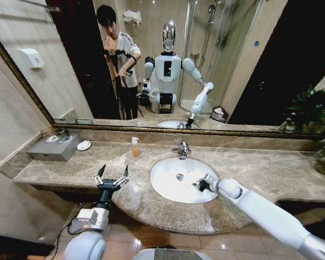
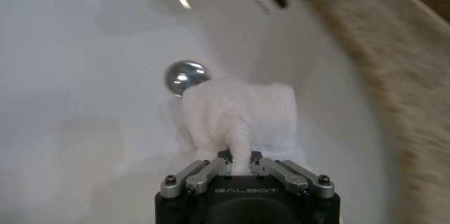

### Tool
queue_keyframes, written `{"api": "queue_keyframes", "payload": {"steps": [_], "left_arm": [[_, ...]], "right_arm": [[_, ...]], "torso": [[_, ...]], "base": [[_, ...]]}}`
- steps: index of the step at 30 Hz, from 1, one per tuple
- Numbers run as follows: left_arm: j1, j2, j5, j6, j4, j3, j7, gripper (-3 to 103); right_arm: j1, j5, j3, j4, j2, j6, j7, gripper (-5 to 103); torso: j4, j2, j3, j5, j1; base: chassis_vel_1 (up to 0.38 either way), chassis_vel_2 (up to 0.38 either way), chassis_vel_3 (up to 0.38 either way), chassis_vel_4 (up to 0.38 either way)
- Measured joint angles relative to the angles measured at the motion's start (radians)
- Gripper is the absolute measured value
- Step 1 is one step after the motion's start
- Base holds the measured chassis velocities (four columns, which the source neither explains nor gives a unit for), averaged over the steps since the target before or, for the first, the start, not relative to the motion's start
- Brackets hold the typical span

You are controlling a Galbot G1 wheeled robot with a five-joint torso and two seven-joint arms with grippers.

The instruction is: Pick up the towel from the sink counter and wipe the mirror surface.

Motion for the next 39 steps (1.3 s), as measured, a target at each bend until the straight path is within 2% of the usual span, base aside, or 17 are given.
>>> {"api": "queue_keyframes", "payload": {"steps": [4,7,13,17,25,30,34,36,37,39], "left_arm": [[0.0,0.0,0.0,0.0,0.0,0.0,0.0,100],[0.0,0.0,0.0,0.0,0.0,0.0,0.0,100],[0.0,0.0,0.0,0.0,0.0,0.0,0.0,100],[0.0,0.0,0.0,0.0,0.0,0.0,0.0,100],[0.0,0.0,0.0,0.0,0.0,0.0,0.0,100],[0.0,0.0,0.0,0.0,0.0,0.0,0.0,100],[0.0,0.0,0.0,0.0,0.0,0.0,0.0,100],[0.0,0.0,0.0,0.0,0.0,0.0,0.0,100],[0.0,0.0,0.0,0.0,0.0,0.0,0.0,100],[0.0,0.0,0.0,0.0,0.0,0.0,0.0,100]], "right_arm": [[-0.034,-0.012,0.021,0.022,-0.015,-0.002,0.003,9],[-0.131,-0.018,0.046,0.104,-0.032,-0.009,0.021,9],[-0.225,-0.018,0.07,0.221,-0.052,-0.039,0.042,9],[-0.215,-0.013,0.073,0.24,-0.059,-0.058,0.045,9],[-0.123,-0.013,0.098,0.143,-0.04,-0.064,0.037,9],[-0.176,-0.001,0.12,0.2,-0.05,-0.064,0.041,9],[-0.239,0.019,0.121,0.299,-0.064,-0.069,0.073,9],[-0.266,0.046,0.122,0.367,-0.052,-0.075,0.141,9],[-0.266,0.046,0.122,0.367,-0.052,-0.075,0.141,9],[-0.268,0.086,0.137,0.405,-0.043,-0.08,0.204,9]], "torso": [[-0.0003,0.0,0.0,-0.0005,0.0],[-0.0006,0.0,0.0,-0.0004,0.0],[-0.0005,0.0,0.0,0.0,0.0],[-0.0006,0.0,0.0,0.0008,0.0],[-0.0003,0.0,0.0,0.0,0.0],[-0.0004,0.0,0.0,-0.0001,0.0],[-0.0009,0.0,0.0,-0.0006,0.0],[-0.0007,0.0,0.0,0.0001,0.0],[-0.0007,0.0,0.0,0.0001,0.0],[-0.0001,0.0,0.0,0.0001,0.0]], "base": [[0.0,0.0,0.0,0.0],[0.0,0.0,0.0,0.0],[0.0,0.0,0.0,0.0],[0.0,0.0,0.0,0.0],[0.0,0.0,0.0,0.0],[0.0,0.0,0.0,0.0],[0.0,0.0,0.0,0.0],[0.0,0.0,0.0,0.0],[0.0,0.0,0.0,0.0],[0.0,0.0,0.0,0.0]]}}
